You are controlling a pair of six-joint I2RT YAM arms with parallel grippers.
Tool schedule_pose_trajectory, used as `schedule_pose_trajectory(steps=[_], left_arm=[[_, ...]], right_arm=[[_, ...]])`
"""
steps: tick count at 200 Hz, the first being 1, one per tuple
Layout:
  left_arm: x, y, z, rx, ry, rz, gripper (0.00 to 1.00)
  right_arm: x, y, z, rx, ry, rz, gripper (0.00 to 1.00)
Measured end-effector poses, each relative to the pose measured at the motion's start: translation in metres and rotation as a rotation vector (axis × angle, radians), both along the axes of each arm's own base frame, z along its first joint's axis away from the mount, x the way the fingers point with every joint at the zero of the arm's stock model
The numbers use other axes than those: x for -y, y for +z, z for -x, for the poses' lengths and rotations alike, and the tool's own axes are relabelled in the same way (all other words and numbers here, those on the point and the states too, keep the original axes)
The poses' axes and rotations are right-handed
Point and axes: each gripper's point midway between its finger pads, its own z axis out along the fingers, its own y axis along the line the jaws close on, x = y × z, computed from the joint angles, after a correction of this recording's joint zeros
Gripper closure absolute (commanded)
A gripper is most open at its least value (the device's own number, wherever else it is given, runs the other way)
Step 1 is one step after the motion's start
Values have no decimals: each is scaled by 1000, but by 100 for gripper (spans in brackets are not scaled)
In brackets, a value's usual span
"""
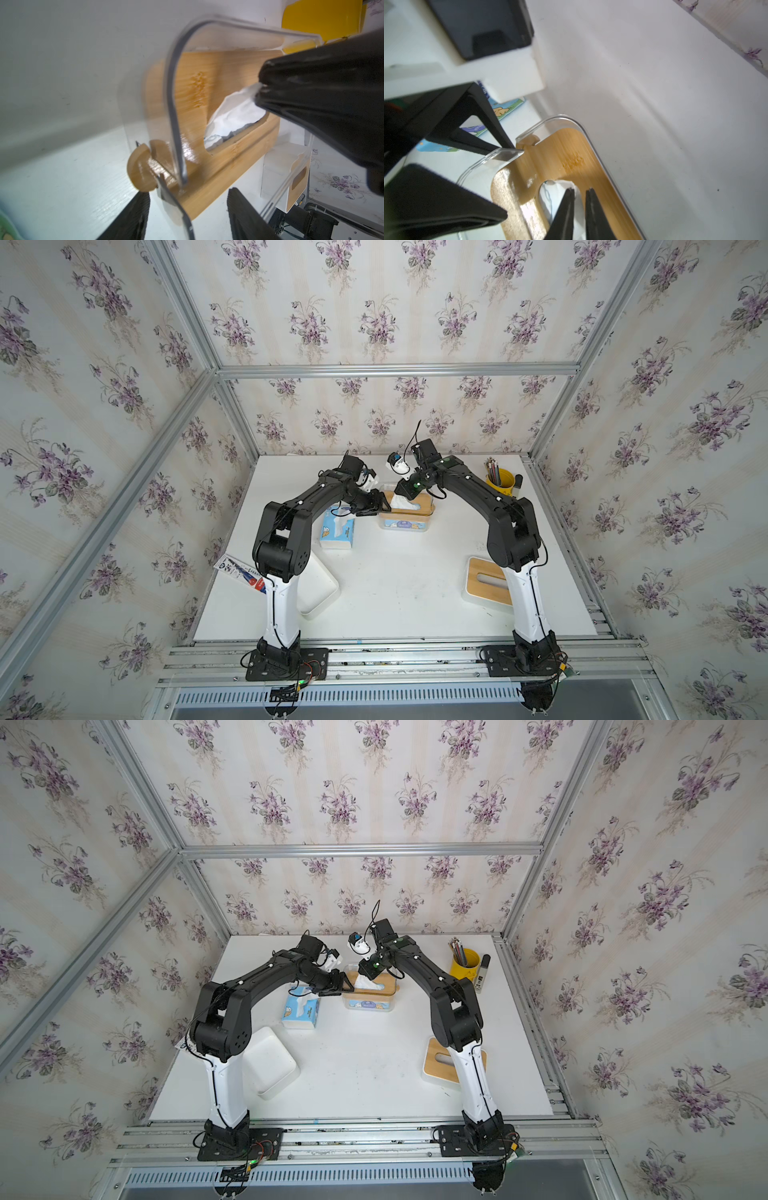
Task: Put the tissue paper into the tissue box
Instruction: Pull the paper towel from the tissue box.
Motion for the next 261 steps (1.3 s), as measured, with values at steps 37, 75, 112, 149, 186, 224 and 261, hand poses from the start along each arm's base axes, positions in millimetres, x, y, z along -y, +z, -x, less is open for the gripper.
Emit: schedule_pose_trajectory(steps=[37, 75, 112, 149, 186, 224, 261], left_arm=[[0, 1, -1, 5, 1, -1, 36], [2, 8, -6, 23, 2, 5, 36], [2, 9, -8, 26, 4, 7, 36], [3, 11, -10, 31, 5, 9, 36], [3, 14, -11, 35, 5, 10, 36], [3, 14, -11, 37, 4, 10, 36], [3, 16, -12, 40, 4, 11, 36]], right_arm=[[10, 18, 17, 12, 15, -9, 61], [23, 4, 23, 10, 10, 70, 66], [33, -8, 20, 12, -11, 132, 68], [35, -20, 20, -6, -14, 157, 72], [35, -26, 22, -18, -11, 163, 73], [37, -32, 26, -34, -11, 171, 74], [38, -36, 28, -43, -12, 180, 76]])
